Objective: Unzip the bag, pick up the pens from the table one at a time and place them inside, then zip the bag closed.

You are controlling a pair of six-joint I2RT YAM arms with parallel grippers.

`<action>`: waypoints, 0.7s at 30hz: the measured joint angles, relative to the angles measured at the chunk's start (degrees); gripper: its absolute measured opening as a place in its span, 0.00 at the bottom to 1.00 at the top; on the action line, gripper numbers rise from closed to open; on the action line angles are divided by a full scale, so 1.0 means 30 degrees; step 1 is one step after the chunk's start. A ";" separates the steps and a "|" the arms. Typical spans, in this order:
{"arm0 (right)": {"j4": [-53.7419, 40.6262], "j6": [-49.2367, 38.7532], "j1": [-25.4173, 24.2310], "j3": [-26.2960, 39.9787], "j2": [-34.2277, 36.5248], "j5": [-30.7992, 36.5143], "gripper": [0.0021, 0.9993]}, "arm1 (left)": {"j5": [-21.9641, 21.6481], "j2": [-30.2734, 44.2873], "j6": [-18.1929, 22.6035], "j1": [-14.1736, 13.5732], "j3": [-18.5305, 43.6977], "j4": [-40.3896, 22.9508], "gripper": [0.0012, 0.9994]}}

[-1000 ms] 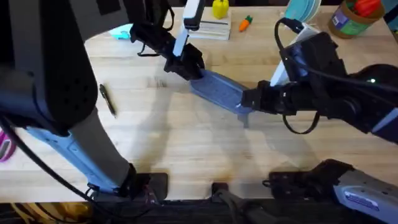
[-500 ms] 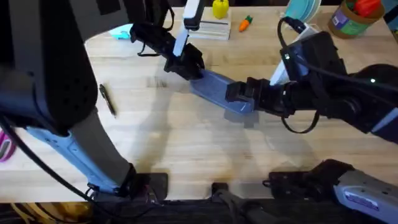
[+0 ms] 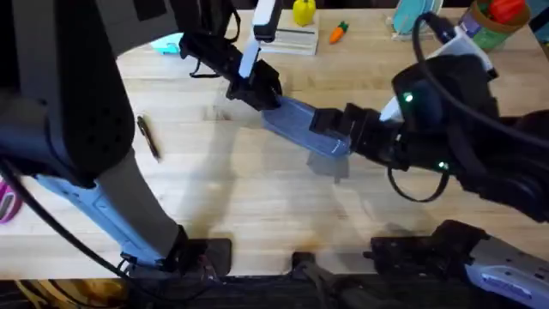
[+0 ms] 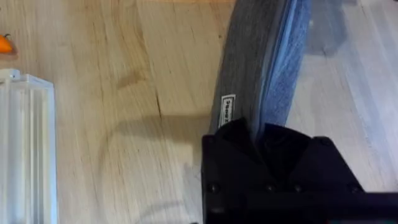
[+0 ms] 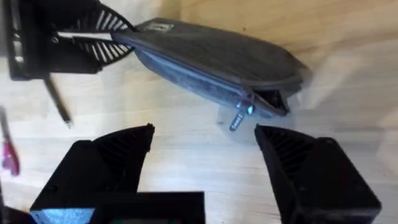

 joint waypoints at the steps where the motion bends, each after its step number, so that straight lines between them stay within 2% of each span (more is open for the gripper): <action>1: -0.0231 0.0408 0.0517 0.0000 0.0072 0.0471 1.00 | 0.0006 0.0000 0.0000 0.0000 0.0000 0.0000 0.04; 8: -0.1410 0.2700 0.2953 0.0000 0.1102 0.3690 1.00 | 0.0005 0.0000 0.0000 0.0000 0.0000 0.0000 0.04; 17: -0.0507 0.3356 0.3182 0.0000 0.2355 0.4878 1.00 | 0.0001 0.0000 0.0000 0.0000 0.0000 0.0000 0.04; 21: 0.0283 0.3583 0.3189 0.0000 0.3004 0.5051 0.94 | 0.0007 0.0000 0.0000 0.0000 0.0000 0.0000 0.04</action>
